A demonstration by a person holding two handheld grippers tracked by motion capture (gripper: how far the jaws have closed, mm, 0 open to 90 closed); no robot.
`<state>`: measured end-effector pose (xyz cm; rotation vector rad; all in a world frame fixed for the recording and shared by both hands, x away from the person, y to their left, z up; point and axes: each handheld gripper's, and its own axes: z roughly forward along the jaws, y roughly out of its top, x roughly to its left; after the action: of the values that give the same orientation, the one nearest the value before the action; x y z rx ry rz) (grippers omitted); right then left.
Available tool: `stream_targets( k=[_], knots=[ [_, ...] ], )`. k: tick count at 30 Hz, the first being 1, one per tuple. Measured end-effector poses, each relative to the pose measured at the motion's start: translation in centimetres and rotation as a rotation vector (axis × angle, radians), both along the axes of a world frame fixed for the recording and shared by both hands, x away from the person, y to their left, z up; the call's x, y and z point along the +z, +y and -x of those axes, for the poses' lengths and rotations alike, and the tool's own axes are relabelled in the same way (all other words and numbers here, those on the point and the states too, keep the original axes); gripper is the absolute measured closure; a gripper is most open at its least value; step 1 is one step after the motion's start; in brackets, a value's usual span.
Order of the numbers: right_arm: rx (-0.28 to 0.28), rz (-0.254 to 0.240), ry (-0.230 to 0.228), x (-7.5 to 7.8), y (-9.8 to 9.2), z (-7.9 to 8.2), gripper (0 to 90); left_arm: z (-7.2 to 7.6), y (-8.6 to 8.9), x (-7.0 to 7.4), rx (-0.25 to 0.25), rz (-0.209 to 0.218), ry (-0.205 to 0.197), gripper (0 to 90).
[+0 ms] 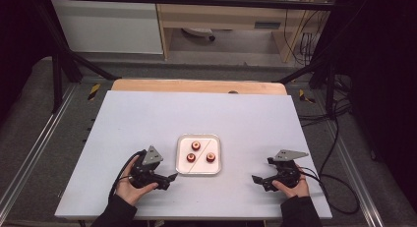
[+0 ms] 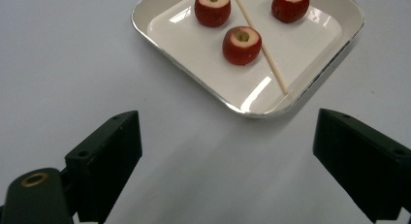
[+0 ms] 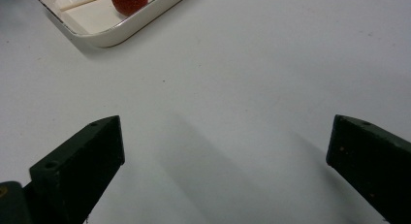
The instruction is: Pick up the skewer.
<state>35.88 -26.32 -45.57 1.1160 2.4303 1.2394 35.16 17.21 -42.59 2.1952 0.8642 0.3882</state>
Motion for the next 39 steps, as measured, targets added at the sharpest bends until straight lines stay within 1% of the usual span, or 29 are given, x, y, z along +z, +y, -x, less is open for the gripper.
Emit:
stream_targets(
  k=[5,8,12,16,19,20,21,22,23,25,26,27,28,30,31,32,33,34,35,38,39],
  knots=[
    [-0.002,0.003,0.003,0.0,0.0,0.0,0.7,-0.3,-1.6,0.6,-0.006,-0.010,0.001,10.9],
    [-0.003,0.002,0.007,0.0,0.0,0.0,0.7,-0.6,-2.6,0.9,-0.002,-0.004,0.007,11.5],
    [-0.001,0.004,0.006,0.0,0.0,0.0,0.7,-1.0,-3.7,1.2,0.008,-0.006,0.017,14.9],
    [-0.001,0.004,0.005,0.0,0.0,0.0,0.7,-1.4,-4.7,1.1,0.022,0.004,0.044,18.6],
    [0.000,0.005,0.004,0.0,0.0,0.0,0.7,-1.7,-5.3,1.0,0.024,0.009,0.051,24.3],
    [0.000,0.005,0.004,0.0,0.0,0.0,0.7,-1.8,-5.4,0.9,0.027,0.005,0.057,24.3],
    [-0.001,0.003,0.006,0.0,0.0,0.0,0.7,-1.8,-5.7,0.8,0.029,-0.003,0.060,25.9],
    [0.000,0.003,0.005,0.0,0.0,0.0,0.7,-1.8,-5.8,0.7,0.031,-0.006,0.058,31.2],
    [0.000,0.003,0.005,0.0,0.0,0.0,0.7,-1.8,-6.0,0.7,0.035,-0.016,0.059,31.2],
    [0.000,0.002,0.006,0.0,0.0,0.0,0.7,-1.8,-6.4,0.5,0.038,-0.024,0.055,35.6],
    [0.001,0.003,0.003,0.0,0.0,0.0,0.7,-1.8,-6.6,0.4,0.041,-0.031,0.057,40.5],
    [0.002,0.003,0.003,0.0,0.0,0.0,0.7,-1.8,-6.8,0.3,0.044,-0.040,0.057,42.6],
    [0.002,0.003,0.003,0.0,0.0,0.0,0.7,-1.8,-7.0,0.2,0.048,-0.042,0.063,42.6],
    [0.002,0.005,0.003,0.0,0.0,0.0,0.7,-1.8,-7.3,0.0,0.051,-0.060,0.071,48.1],
    [0.002,0.005,0.003,0.0,0.0,0.0,0.7,-1.8,-7.4,-0.1,0.052,-0.063,0.074,48.1],
    [-0.001,0.002,0.005,0.0,0.0,0.0,0.7,-1.7,-7.5,-0.2,0.051,-0.066,0.075,52.2],
    [-0.001,0.002,0.005,0.0,0.0,0.0,0.7,-1.7,-7.6,-0.2,0.052,-0.067,0.077,52.2],
    [-0.002,0.002,0.006,0.0,0.0,0.0,0.7,-1.6,-7.6,-0.2,0.055,-0.069,0.081,54.4],
    [0.001,0.004,0.006,0.0,0.0,0.0,0.7,-1.6,-7.7,-0.3,0.056,-0.072,0.081,59.1],
    [0.000,0.003,0.005,0.0,0.0,0.0,0.7,-1.7,-7.9,-0.5,0.065,-0.074,0.090,64.7],
    [0.000,0.003,0.005,0.0,0.0,0.0,0.7,-1.7,-8.0,-0.6,0.066,-0.074,0.093,64.7]
  ],
)
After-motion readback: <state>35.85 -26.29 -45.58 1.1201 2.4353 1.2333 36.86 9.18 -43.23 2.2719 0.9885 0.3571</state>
